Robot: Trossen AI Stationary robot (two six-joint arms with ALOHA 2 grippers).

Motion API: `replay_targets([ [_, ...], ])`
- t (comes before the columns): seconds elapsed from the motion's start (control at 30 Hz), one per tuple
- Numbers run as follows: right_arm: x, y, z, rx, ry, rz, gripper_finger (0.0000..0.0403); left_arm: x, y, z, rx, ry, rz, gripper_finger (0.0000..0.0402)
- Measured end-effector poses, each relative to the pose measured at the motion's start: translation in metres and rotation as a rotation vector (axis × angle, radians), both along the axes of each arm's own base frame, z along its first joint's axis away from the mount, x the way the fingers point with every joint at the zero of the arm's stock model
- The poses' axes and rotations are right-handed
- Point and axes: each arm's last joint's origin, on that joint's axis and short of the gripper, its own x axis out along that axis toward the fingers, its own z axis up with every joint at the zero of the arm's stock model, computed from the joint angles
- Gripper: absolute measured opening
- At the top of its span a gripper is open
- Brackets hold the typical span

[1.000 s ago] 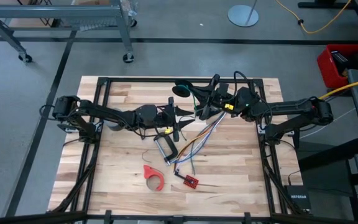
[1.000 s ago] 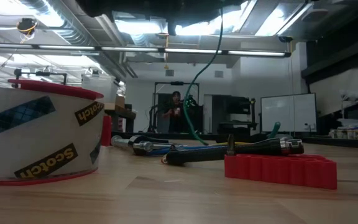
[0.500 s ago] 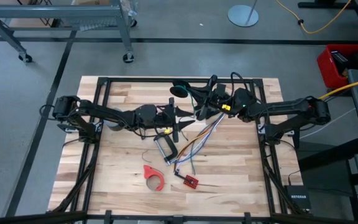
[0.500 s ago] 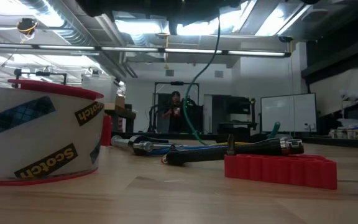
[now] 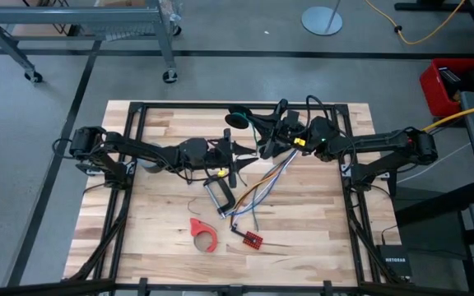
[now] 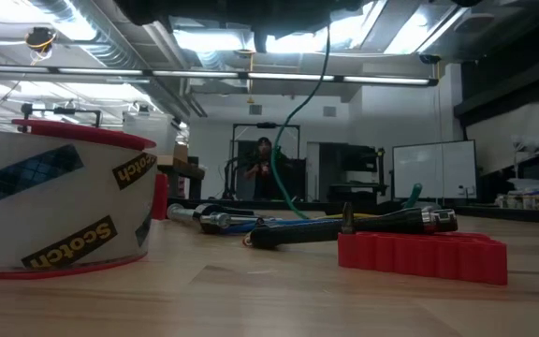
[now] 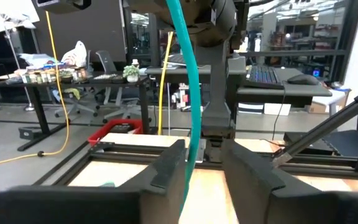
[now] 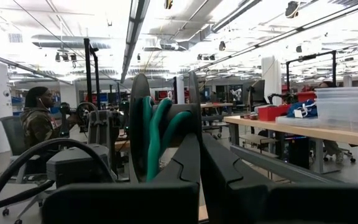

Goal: Coil cords
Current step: Coil the green wire around the spool

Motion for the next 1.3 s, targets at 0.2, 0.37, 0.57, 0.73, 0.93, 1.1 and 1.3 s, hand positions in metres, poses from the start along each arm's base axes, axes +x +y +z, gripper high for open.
replay_targets([
  [0.2, 0.000, 0.000, 0.000, 0.000, 0.000, 0.000, 0.0000, 0.000, 0.000, 0.000, 0.022, 0.006, 0.001, 0.0007],
  [0.37, -0.001, 0.000, 0.000, -0.004, 0.013, -0.002, 0.0000, 0.000, 0.000, -0.002, 0.020, 0.024, 0.015, 0.0004],
  [0.57, -0.009, 0.001, -0.001, -0.014, 0.132, -0.007, 0.0000, -0.002, 0.002, -0.010, -0.028, 0.125, 0.059, 0.0003],
  [0.73, -0.020, 0.002, -0.008, 0.000, 0.306, -0.005, 0.0000, -0.014, 0.005, -0.013, -0.068, 0.268, 0.170, 0.0002],
  [0.93, -0.027, 0.002, -0.022, 0.019, 0.486, -0.002, 0.0000, -0.034, 0.007, -0.014, -0.118, 0.421, 0.286, 0.0001],
  [1.1, -0.026, 0.002, -0.031, 0.050, 0.564, 0.002, 0.0000, -0.048, 0.010, -0.015, -0.107, 0.518, 0.373, 0.0000],
  [1.3, -0.025, 0.002, -0.042, 0.097, 0.646, 0.002, 0.0000, -0.057, 0.021, -0.007, -0.111, 0.523, 0.430, 0.0000],
])
